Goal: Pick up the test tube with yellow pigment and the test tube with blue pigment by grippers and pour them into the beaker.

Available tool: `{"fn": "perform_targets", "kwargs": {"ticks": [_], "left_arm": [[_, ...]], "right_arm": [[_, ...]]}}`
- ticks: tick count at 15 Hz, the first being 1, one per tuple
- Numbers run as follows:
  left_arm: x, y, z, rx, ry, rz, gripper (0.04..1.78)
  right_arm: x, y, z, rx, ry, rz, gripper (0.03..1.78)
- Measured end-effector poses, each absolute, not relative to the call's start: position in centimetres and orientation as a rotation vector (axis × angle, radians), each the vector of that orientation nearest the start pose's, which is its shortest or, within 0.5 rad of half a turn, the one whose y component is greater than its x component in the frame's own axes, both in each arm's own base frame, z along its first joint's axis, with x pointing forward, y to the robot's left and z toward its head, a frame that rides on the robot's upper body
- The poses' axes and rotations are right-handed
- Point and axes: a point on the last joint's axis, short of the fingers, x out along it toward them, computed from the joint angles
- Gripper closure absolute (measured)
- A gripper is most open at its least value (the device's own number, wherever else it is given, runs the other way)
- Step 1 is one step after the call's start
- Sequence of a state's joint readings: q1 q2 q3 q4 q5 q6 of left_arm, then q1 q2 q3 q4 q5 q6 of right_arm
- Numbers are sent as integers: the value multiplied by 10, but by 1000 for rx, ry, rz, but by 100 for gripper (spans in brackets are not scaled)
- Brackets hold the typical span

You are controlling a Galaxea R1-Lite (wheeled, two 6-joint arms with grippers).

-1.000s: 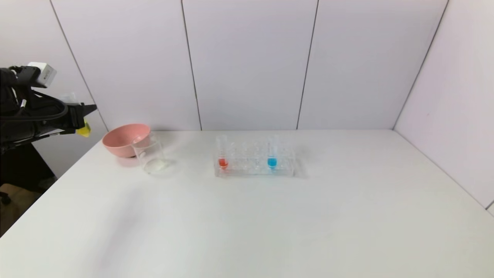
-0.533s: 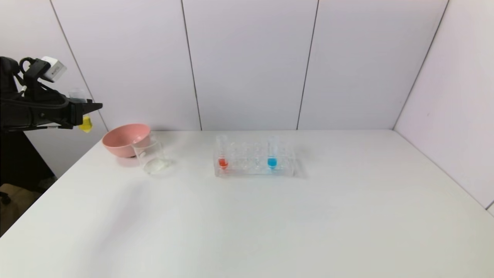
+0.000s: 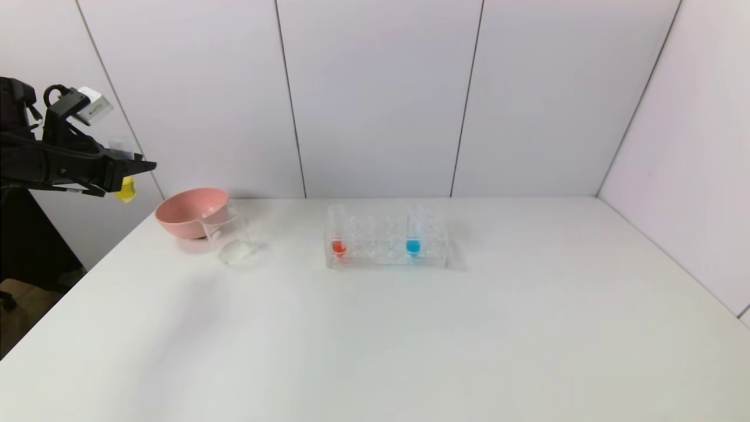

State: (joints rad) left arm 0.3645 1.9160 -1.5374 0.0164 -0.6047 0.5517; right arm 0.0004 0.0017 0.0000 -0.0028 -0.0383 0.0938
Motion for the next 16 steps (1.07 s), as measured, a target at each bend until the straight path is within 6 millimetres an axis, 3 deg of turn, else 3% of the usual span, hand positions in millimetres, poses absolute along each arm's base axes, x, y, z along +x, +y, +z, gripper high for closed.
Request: {"fn": "perform_targets", "kwargs": {"ticks": [3, 8, 16], "left_arm": [[367, 126, 250, 394, 296, -370, 128], [380, 128, 272, 582, 327, -472, 128], [394, 118, 249, 726, 388, -582, 128]], "right_arm": [[-23, -1, 76, 94, -2, -38, 10], [-23, -1, 76, 93, -3, -38, 10], [-23, -1, 76, 94, -3, -38, 10]]}}
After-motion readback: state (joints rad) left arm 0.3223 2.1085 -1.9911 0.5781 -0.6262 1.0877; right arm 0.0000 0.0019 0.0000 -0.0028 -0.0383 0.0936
